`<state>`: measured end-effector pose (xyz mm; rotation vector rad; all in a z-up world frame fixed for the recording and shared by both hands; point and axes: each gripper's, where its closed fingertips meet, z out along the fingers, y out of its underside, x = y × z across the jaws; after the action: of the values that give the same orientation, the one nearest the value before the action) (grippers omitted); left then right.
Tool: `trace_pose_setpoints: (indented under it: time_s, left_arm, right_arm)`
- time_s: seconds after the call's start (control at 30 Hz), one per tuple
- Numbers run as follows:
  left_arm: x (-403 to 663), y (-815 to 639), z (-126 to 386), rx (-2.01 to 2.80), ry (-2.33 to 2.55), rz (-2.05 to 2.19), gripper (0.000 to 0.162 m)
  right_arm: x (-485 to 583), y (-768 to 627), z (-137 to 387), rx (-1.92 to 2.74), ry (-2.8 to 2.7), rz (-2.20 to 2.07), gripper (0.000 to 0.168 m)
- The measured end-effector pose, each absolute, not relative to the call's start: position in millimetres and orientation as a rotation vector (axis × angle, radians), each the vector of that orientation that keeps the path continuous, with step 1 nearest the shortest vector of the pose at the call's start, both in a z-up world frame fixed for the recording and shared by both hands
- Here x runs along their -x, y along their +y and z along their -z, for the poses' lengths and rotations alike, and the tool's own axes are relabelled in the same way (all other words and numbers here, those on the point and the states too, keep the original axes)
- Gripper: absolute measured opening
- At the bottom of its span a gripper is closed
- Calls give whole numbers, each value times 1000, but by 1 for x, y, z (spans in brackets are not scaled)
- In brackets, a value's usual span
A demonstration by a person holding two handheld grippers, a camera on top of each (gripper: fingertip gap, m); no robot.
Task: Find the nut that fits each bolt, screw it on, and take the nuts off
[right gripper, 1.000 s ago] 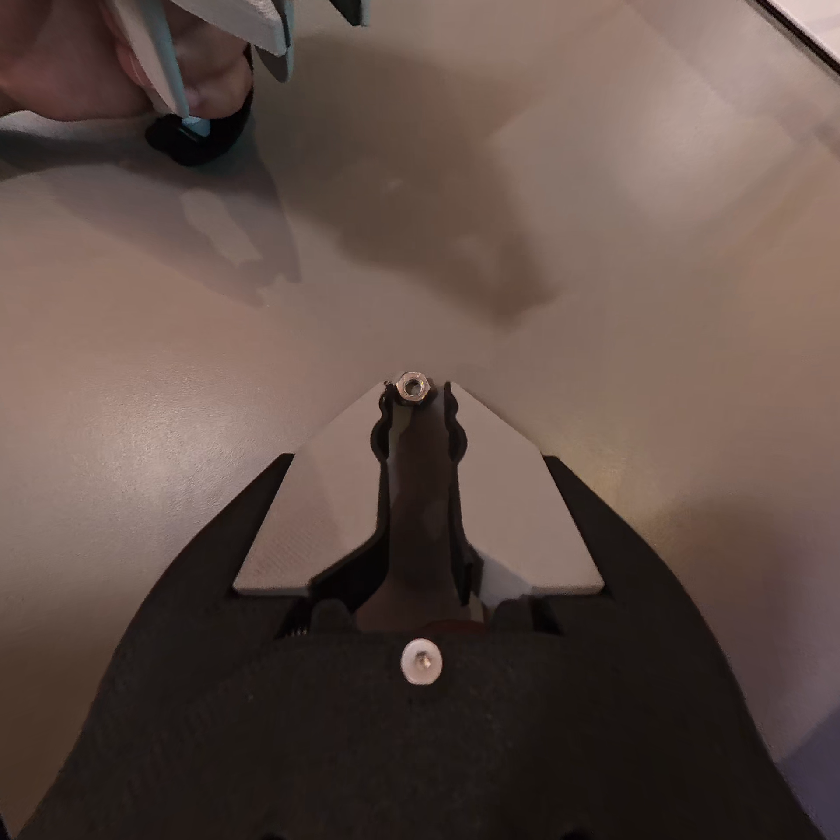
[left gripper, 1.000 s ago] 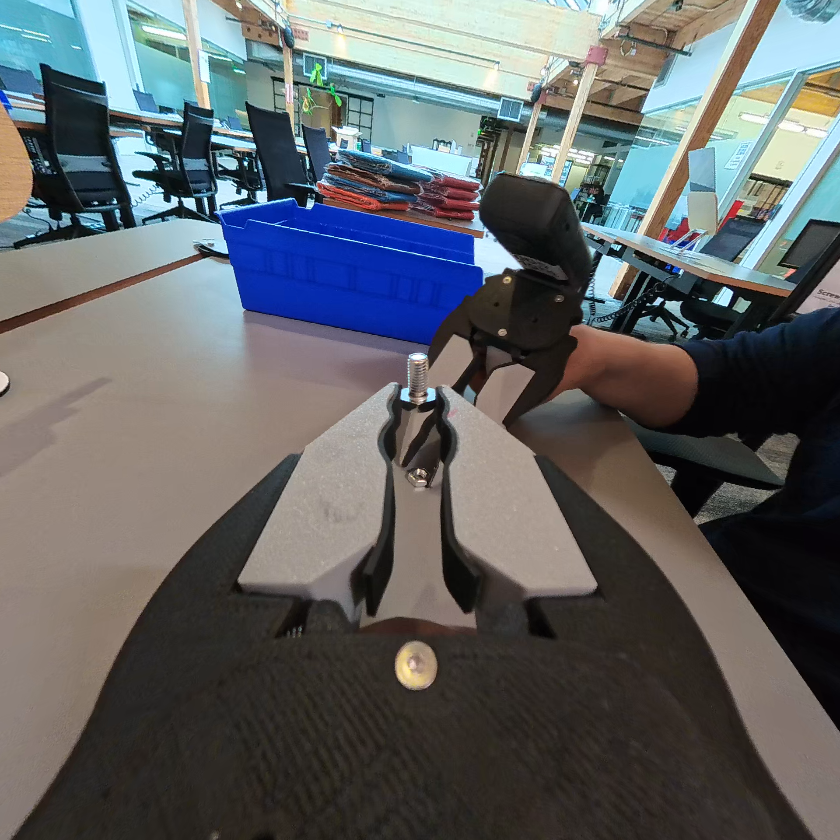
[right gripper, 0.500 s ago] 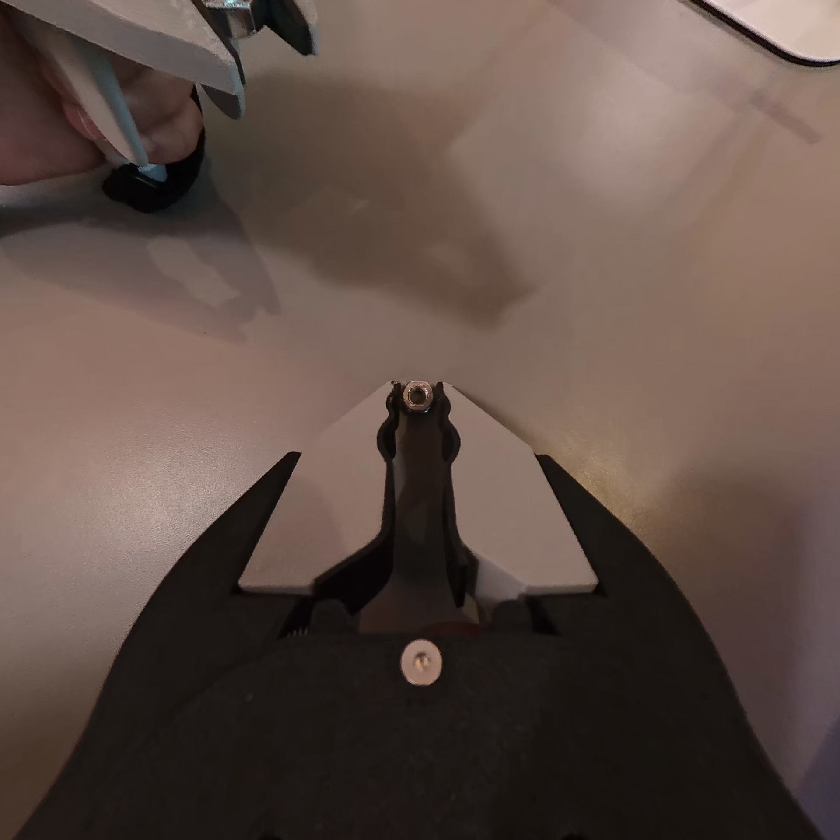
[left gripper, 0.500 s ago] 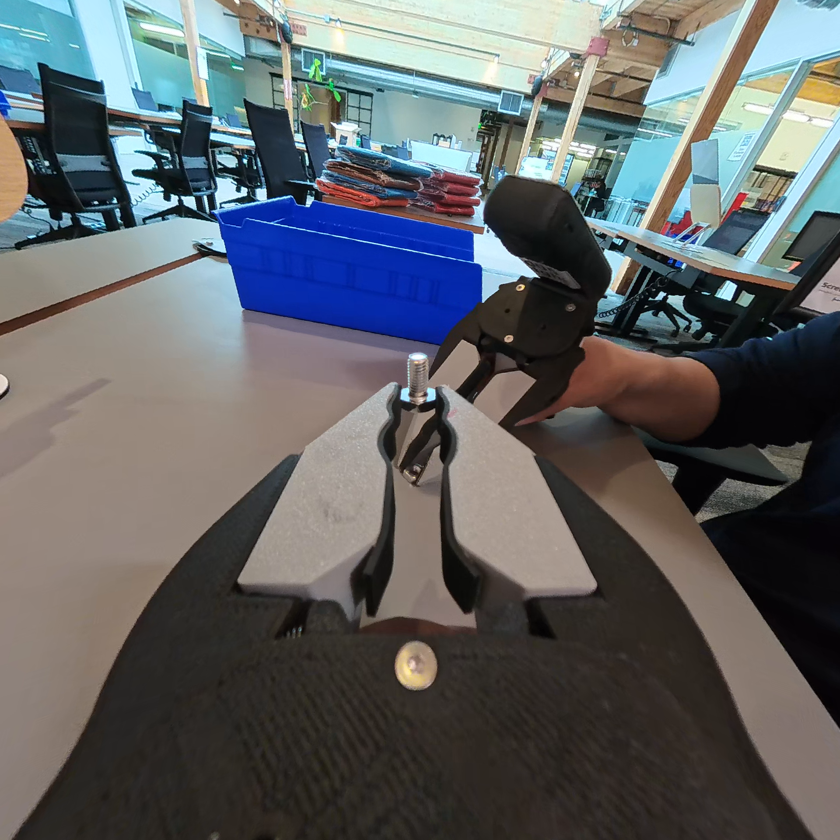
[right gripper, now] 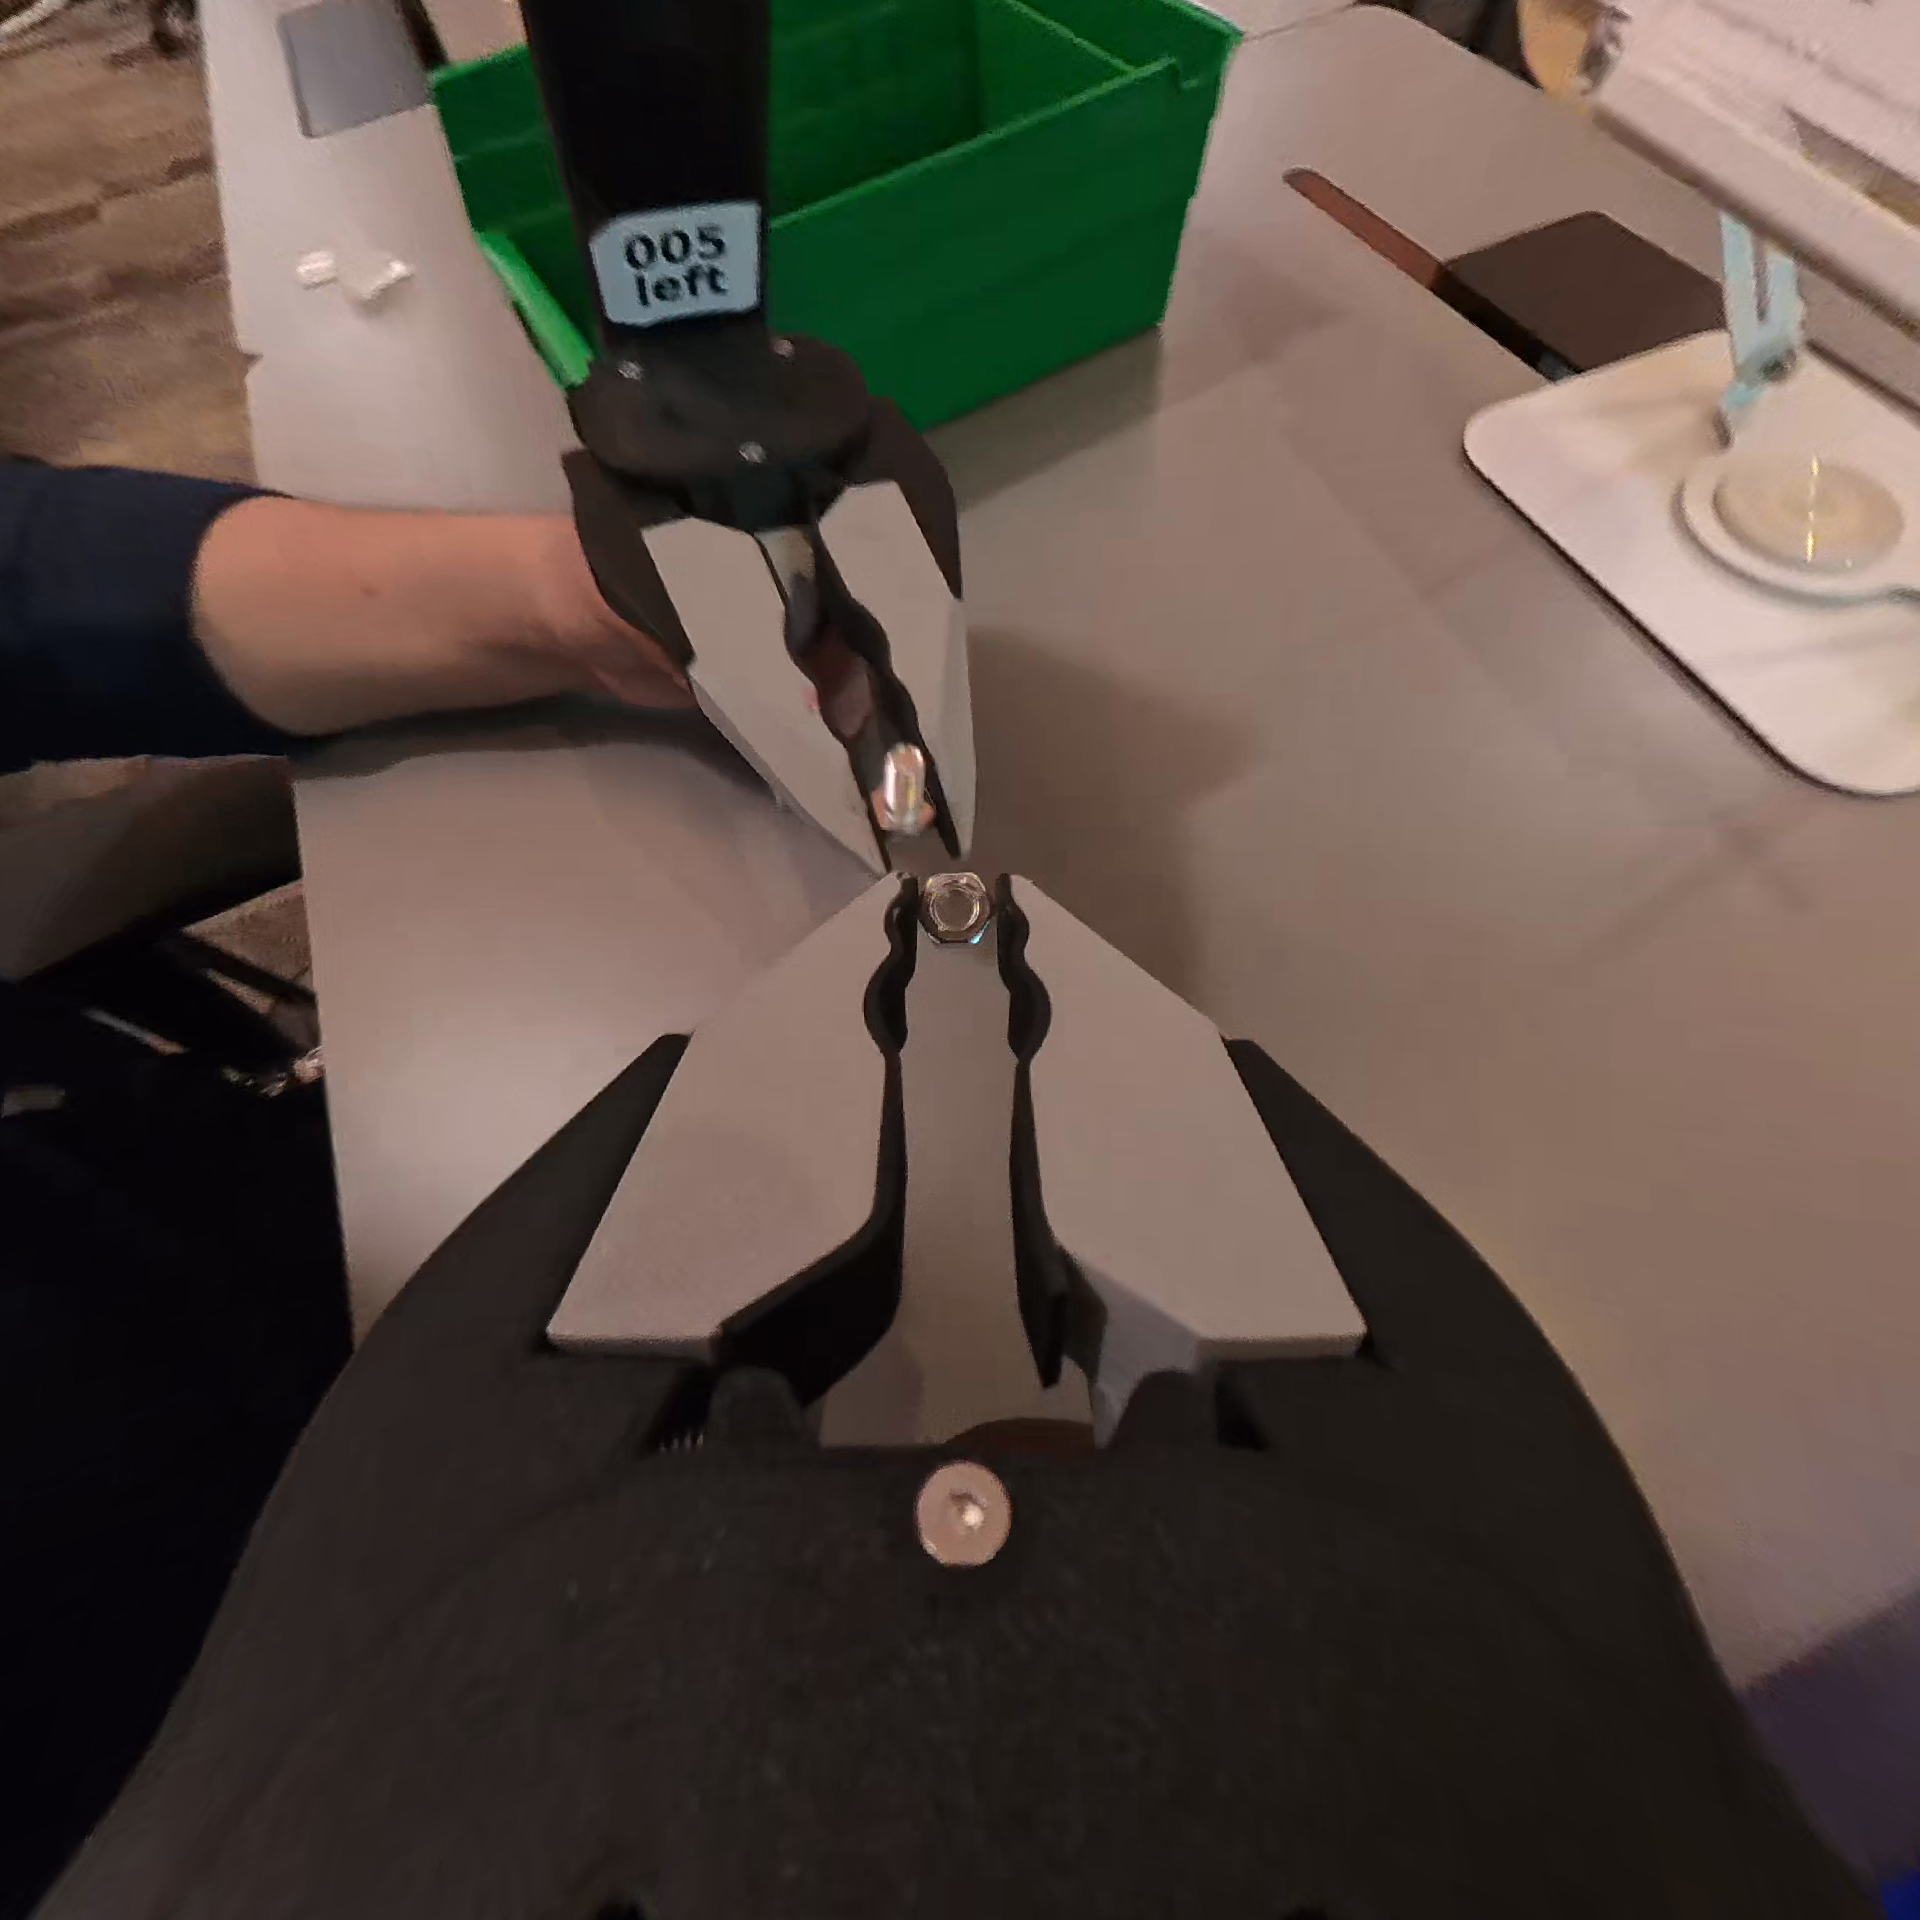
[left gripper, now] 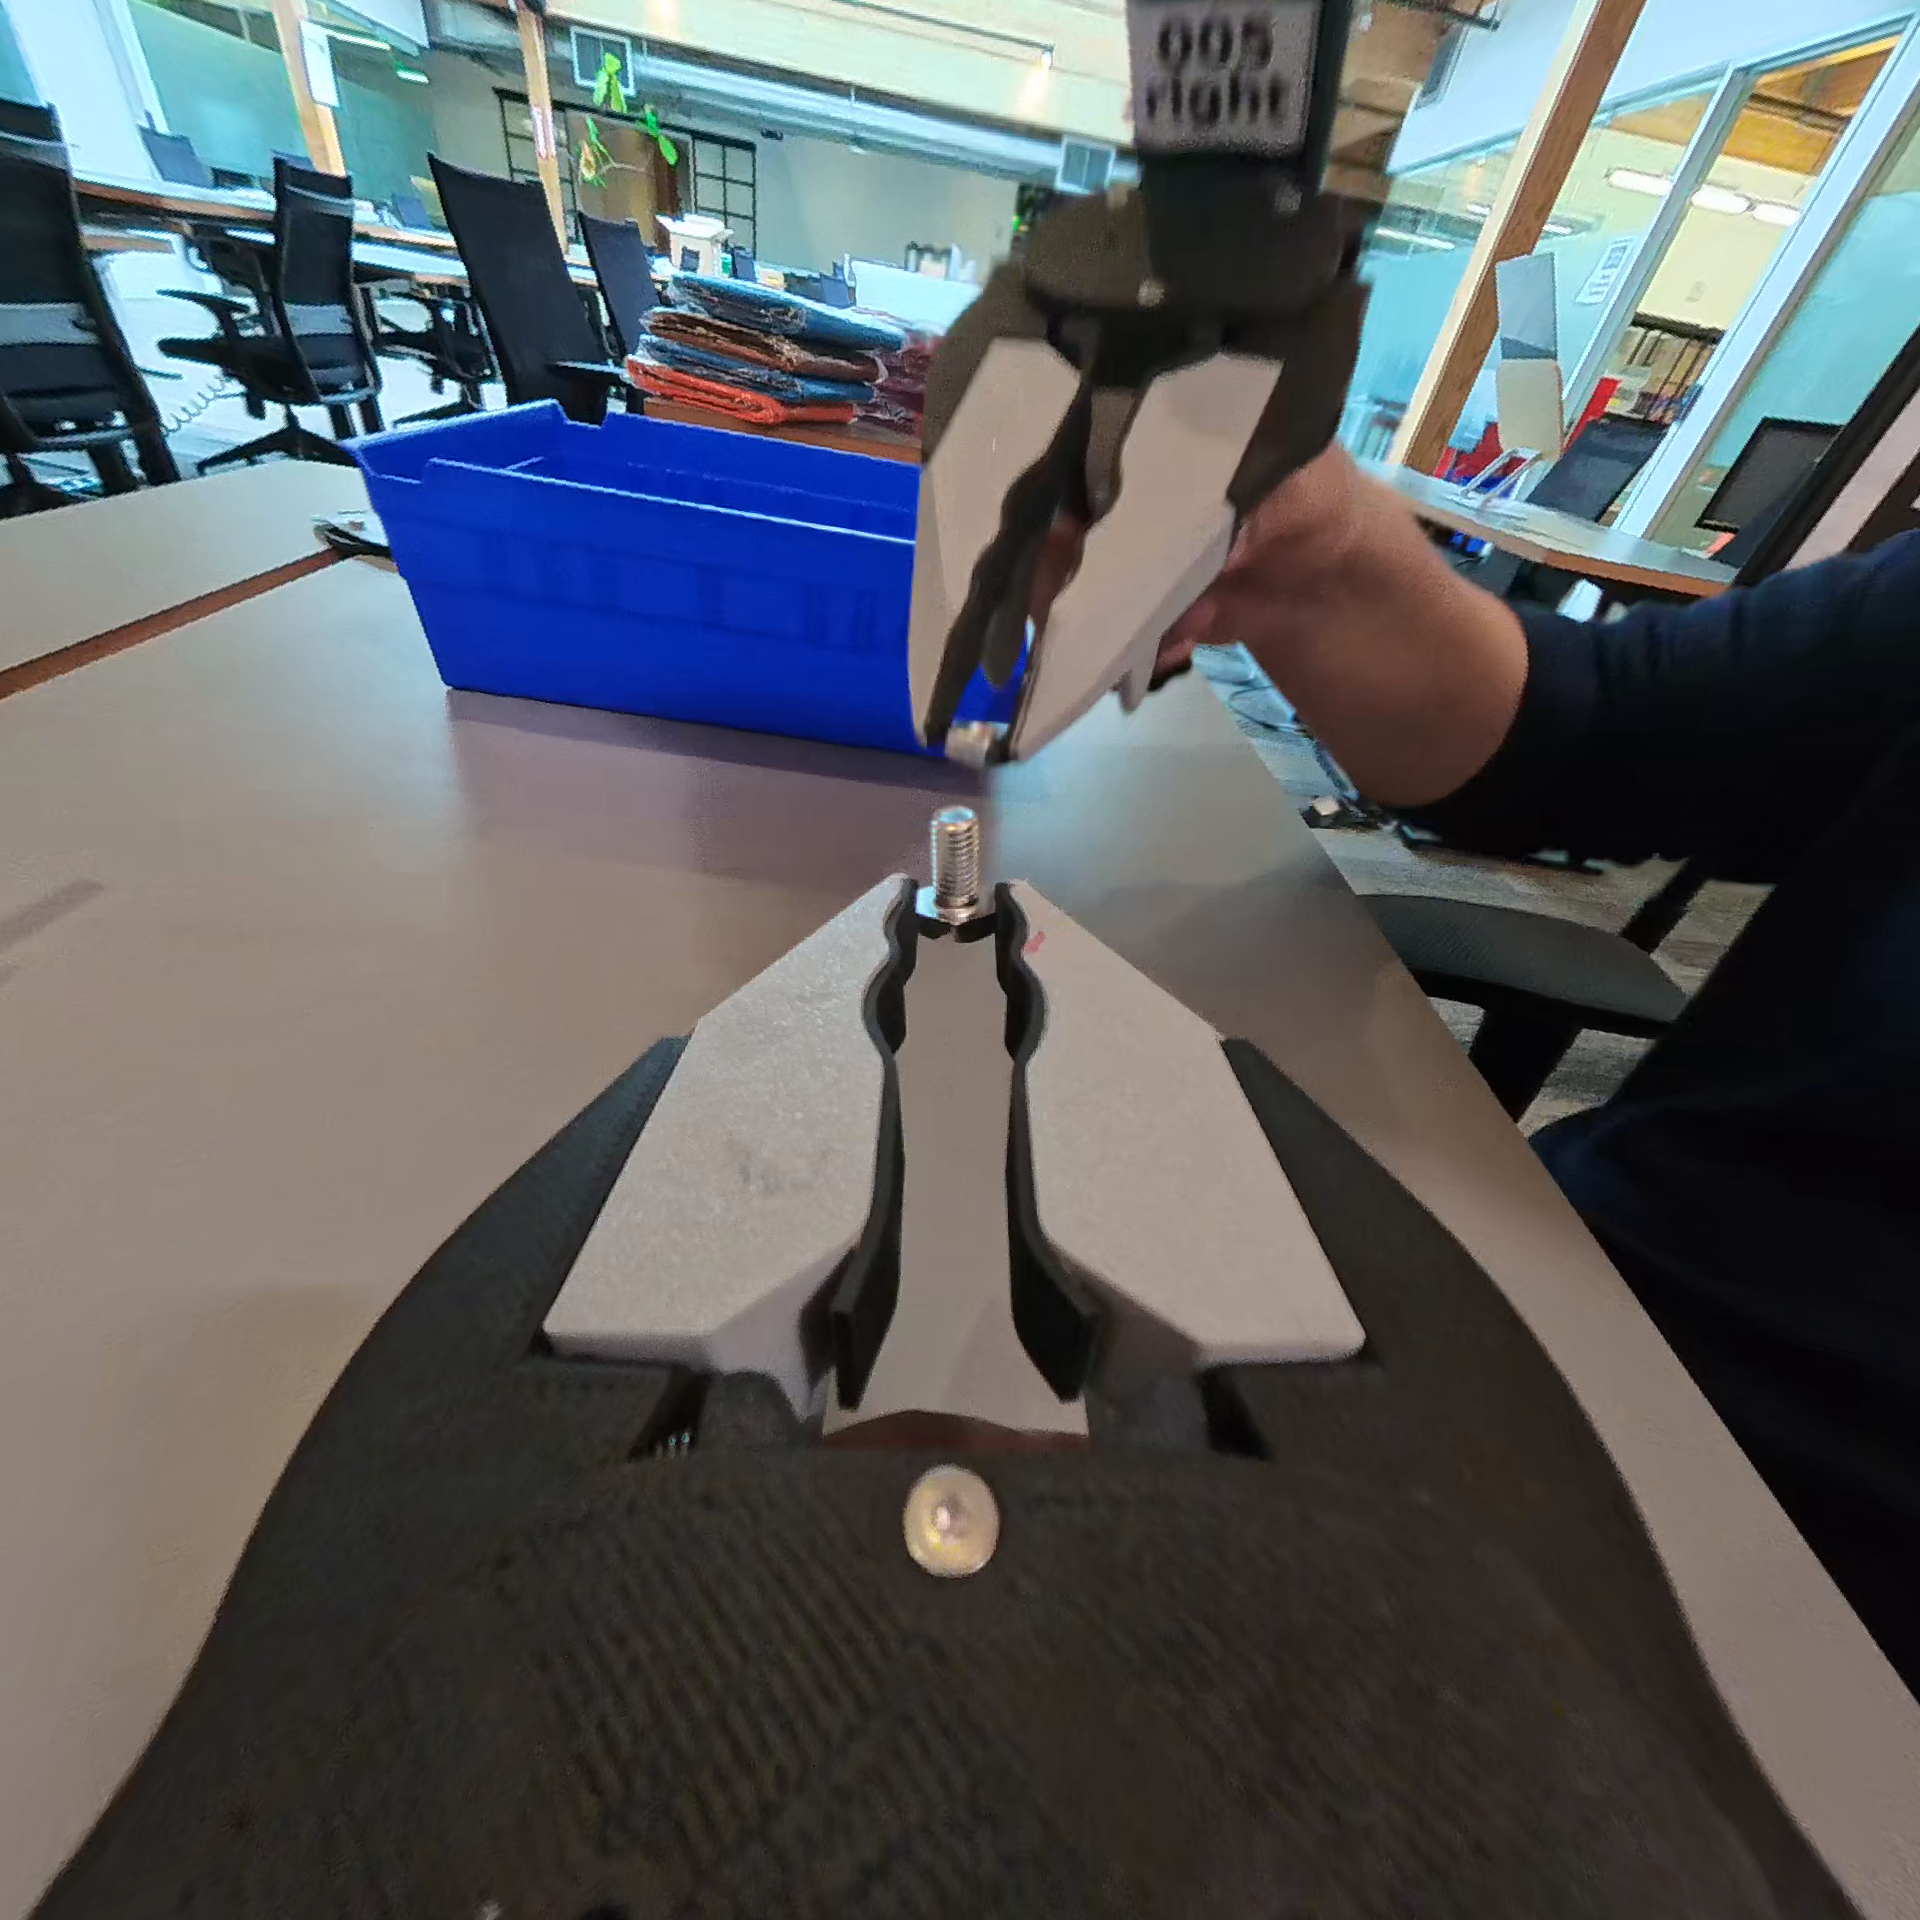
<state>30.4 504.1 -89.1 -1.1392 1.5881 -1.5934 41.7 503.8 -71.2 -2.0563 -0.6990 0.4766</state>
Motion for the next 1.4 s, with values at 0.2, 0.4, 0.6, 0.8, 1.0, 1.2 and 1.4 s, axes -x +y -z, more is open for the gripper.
trace_pose_setpoints:
  time_s: [0.2,0.4,0.6,0.8,1.0,1.2,1.4]
  left_arm:
    - [-32,502,90,1143,1601,1551,12]
    - [-33,501,94,1145,1627,1530,12]
    - [-32,502,91,1136,1613,1534,12]
    - [-33,500,95,1144,1639,1493,12]
    - [-33,501,93,1148,1629,1502,12]
    - [-33,503,90,1153,1606,1532,12]
    - [-32,503,86,1147,1583,1561,12]
  right_arm:
    - [-23,510,60,2095,-877,-546,12]
    - [-14,516,70,2157,-996,-483,12]
    - [-13,517,70,2200,-1042,-451,12]
    - [-13,516,76,2275,-1096,-443,12]
    - [-11,518,76,2292,-1117,-434,12]
    - [-13,519,72,2256,-1090,-439,12]
    - [-12,519,67,2186,-1032,-484,12]
